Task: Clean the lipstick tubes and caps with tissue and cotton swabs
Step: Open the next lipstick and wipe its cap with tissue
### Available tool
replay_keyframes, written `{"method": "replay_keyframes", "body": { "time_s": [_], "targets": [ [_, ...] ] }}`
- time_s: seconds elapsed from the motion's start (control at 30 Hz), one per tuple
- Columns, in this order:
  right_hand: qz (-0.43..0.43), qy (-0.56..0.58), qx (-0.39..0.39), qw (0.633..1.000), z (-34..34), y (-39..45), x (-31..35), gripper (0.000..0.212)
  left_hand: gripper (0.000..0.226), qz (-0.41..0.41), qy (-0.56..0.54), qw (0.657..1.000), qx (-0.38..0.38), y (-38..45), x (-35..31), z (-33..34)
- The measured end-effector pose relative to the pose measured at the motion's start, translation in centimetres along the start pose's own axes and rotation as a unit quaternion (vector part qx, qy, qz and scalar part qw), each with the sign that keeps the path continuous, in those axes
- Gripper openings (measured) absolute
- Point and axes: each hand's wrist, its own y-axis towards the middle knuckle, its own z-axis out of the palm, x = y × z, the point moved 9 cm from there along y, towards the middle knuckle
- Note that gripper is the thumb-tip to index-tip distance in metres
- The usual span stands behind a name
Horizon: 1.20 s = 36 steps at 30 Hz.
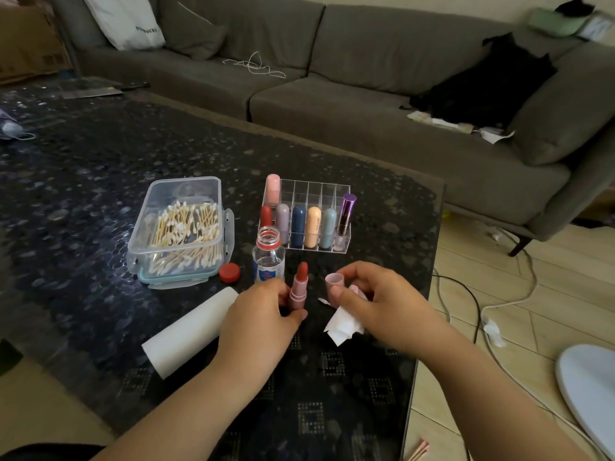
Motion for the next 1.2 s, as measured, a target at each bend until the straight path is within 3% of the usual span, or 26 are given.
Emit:
{"method": "replay_keyframes", "body": {
  "time_s": [0.23,0.63,0.77,0.83,0.9,0.97,1.03,1.13,1.2],
  "targets": [
    [-0.017,0.062,0.028,0.998,0.5,-1.3,0.3,0.012,0.02,0.002,-0.014,1.0,-0.006,-0.2,0.2,0.0],
    [-0.022,0.05,0.049,0.997,0.8,-2.3,0.5,0.013,0.029,0.008,0.004,1.0,0.008,-0.3,-0.2,-0.2],
    [-0.047,0.082,0.055,0.994,0.6,-2.5,1.4,0.013,0.027,0.055,-0.058,0.996,-0.034,-2.3,-1.7,-2.6],
    [-0.069,0.133,0.075,0.986,0.7,-2.9,2.4,0.015,0.013,0.067,-0.138,0.988,-0.016,-3.3,-2.1,-3.5],
    [-0.094,0.182,0.091,0.974,1.0,-3.3,3.4,0.019,0.02,0.031,-0.243,0.967,0.063,-4.1,-2.0,-3.3],
    [-0.111,0.217,0.106,0.964,1.4,-3.7,4.2,0.021,0.036,-0.019,-0.359,0.92,0.158,-4.9,-1.9,-2.1],
    [-0.125,0.244,0.12,0.954,1.9,-4.2,5.0,0.022,0.035,-0.052,-0.444,0.868,0.214,-5.4,-2.1,-1.5],
    [-0.128,0.239,0.097,0.958,2.0,-4.3,5.6,0.027,0.032,-0.062,-0.509,0.83,0.222,-5.2,-2.0,-2.0],
    [-0.101,0.19,0.046,0.976,1.2,-4.0,5.2,0.041,0.035,-0.055,-0.519,0.827,0.208,-4.8,-1.7,-2.8]
  ]
}}
